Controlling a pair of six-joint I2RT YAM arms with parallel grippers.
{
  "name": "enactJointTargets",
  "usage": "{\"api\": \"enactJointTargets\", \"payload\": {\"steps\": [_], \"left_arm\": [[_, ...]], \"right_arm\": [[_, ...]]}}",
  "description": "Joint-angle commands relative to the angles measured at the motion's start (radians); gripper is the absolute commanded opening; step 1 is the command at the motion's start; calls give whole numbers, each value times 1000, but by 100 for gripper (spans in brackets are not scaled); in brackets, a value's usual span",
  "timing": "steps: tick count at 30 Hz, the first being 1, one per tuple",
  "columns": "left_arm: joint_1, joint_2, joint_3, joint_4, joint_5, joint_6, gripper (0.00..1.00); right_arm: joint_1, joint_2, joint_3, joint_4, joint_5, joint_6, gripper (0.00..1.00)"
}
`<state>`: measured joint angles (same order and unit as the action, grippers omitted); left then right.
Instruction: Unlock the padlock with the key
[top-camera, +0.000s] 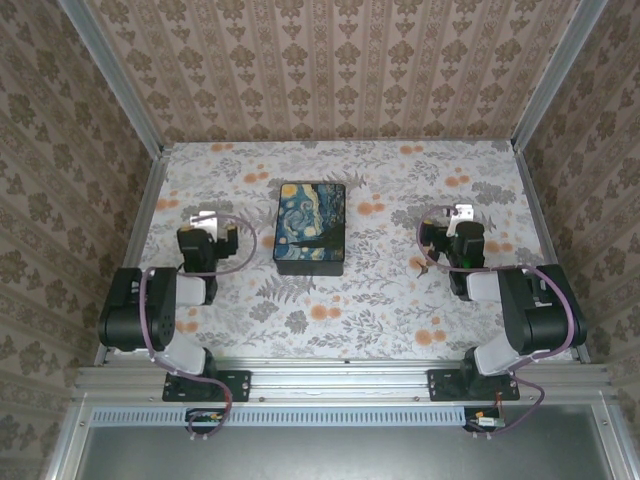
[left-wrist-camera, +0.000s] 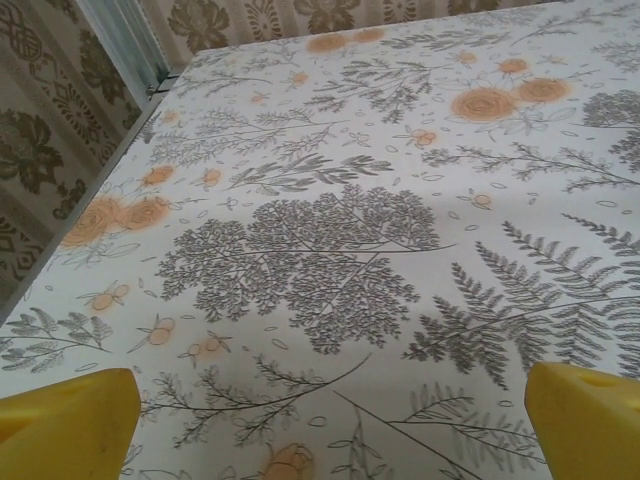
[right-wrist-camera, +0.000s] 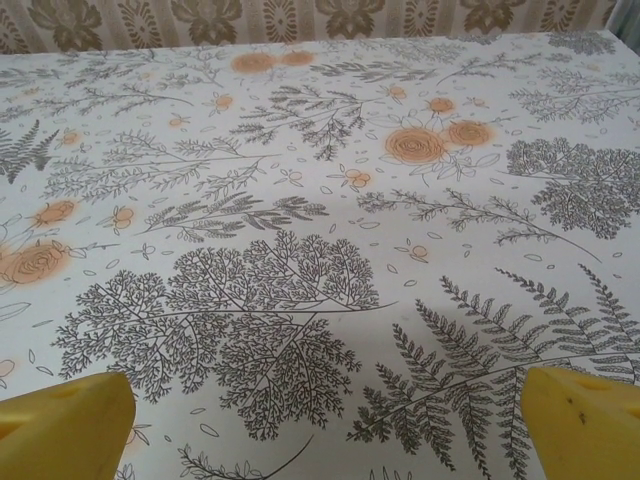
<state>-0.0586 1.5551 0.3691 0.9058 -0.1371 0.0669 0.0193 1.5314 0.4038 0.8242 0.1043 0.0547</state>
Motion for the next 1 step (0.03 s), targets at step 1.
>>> {"api": "enactJointTargets", "payload": {"steps": [1], "left_arm": [[-5,-14,1,24,44,20,100]], "right_arm": [[-4,0,0,36,-13,-9,100]]}}
